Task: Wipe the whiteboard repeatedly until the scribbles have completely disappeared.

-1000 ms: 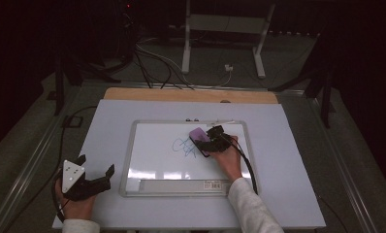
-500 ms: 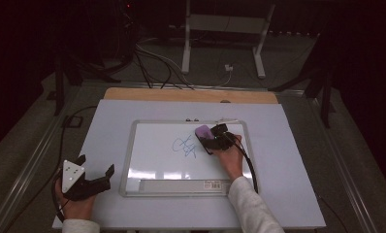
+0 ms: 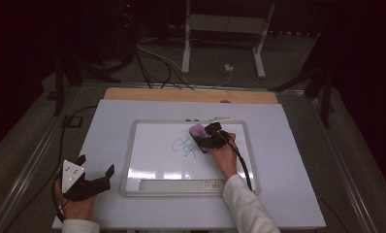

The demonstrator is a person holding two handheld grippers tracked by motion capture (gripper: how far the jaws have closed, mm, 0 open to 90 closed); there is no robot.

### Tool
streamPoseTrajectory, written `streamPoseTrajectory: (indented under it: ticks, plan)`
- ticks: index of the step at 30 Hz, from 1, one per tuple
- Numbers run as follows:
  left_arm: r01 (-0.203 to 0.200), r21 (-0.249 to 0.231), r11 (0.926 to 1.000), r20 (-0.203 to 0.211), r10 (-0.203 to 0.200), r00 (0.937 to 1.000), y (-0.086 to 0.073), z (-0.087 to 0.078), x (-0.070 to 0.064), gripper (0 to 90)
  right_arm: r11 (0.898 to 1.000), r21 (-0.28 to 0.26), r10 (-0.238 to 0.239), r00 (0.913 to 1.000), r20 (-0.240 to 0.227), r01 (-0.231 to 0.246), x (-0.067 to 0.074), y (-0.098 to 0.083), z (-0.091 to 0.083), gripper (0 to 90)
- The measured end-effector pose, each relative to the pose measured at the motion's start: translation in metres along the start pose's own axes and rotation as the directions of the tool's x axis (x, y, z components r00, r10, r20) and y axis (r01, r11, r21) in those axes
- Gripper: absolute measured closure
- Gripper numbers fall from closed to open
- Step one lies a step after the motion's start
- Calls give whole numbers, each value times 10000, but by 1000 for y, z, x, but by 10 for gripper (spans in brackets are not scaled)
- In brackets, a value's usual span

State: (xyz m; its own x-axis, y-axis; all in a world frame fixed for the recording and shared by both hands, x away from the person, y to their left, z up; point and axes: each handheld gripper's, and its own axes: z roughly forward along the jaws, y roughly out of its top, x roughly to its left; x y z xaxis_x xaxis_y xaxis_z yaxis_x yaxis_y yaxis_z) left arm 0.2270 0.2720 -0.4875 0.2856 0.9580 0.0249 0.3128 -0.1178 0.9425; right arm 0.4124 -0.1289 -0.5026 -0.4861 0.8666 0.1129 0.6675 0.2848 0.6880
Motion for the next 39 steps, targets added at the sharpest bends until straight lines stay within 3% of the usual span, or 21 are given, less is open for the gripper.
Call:
streamPoseTrajectory:
  ticks: [5,8,14,18,20,28,33,35,39]
  plan:
    - [-27,45,10000,19,27,10000,0,1,0,9,10000,37,47,10000,77,-47,0,2,2,411]
    - [-12,3,10000,15,12,10000,0,1,0,9,10000,23,14,9997,-227,-13,5,2,3,410]
    - [-6,12,10000,16,6,10000,0,1,0,9,9986,56,-530,9967,-611,534,10,3,5,410]
    - [-1,8,10000,10,1,10000,0,0,0,9,10000,70,-56,10000,-74,56,5,6,6,410]
    - [5,-3,10000,16,-5,10000,0,1,0,9,10000,93,17,10000,-17,-17,5,6,6,410]
    - [-18,1,10000,12,18,10000,0,0,0,9,9969,198,-748,9949,-675,763,18,3,4,411]
    - [-13,4,10000,20,13,10000,0,0,0,9,9986,254,-453,9988,-195,458,11,4,2,411]
    - [-17,1,10000,28,17,10000,0,0,0,9,9990,284,-328,9992,-227,334,9,3,2,411]
    - [-55,62,10000,46,55,10000,0,1,0,9,9971,408,-616,9962,-615,641,14,1,-1,411]
